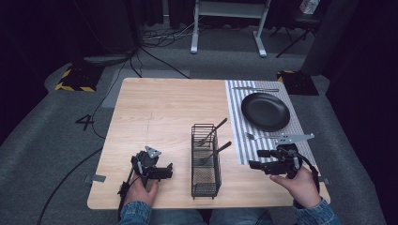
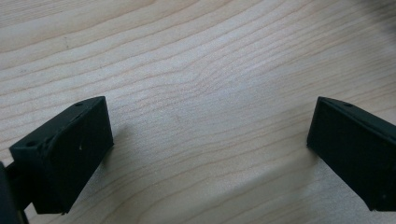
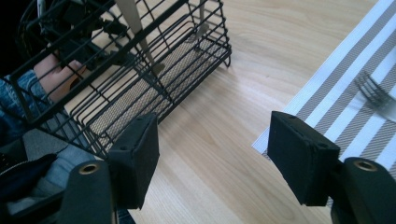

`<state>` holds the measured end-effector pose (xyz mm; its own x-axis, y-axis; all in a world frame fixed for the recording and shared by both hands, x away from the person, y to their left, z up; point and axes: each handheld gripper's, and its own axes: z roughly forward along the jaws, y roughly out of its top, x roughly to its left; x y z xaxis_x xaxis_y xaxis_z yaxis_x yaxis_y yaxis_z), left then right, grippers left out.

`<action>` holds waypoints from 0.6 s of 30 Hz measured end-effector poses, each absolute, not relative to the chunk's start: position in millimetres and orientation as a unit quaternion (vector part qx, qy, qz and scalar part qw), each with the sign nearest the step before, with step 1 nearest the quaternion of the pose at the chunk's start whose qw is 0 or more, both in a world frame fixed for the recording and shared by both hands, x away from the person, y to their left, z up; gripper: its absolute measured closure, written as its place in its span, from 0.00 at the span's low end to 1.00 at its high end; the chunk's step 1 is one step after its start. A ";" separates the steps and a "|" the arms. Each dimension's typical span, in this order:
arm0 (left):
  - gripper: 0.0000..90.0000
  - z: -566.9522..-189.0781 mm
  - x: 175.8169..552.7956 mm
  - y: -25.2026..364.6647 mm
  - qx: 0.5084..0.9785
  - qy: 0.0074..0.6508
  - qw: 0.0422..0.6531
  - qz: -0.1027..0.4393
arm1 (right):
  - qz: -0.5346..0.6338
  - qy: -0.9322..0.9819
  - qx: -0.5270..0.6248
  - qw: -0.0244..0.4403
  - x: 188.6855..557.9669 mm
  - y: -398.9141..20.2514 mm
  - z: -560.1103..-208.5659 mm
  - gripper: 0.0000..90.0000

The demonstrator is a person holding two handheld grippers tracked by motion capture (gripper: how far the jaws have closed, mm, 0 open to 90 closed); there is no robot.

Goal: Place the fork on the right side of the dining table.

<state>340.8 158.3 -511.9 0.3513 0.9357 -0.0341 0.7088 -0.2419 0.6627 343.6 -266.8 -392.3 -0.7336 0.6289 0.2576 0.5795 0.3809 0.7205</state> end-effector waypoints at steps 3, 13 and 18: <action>0.00 -511.9 340.8 158.3 0.765 0.537 0.300 0.189 | 0.421 0.834 0.357 0.029 340.0 -264.8 -400.7 0.37; 0.00 -512.0 340.8 158.2 0.765 0.538 0.301 0.189 | 0.410 0.839 0.354 0.043 332.6 -259.0 -429.2 0.38; 0.00 -511.9 340.8 158.2 0.765 0.537 0.300 0.189 | 0.412 0.837 0.358 0.044 331.5 -257.8 -447.7 0.38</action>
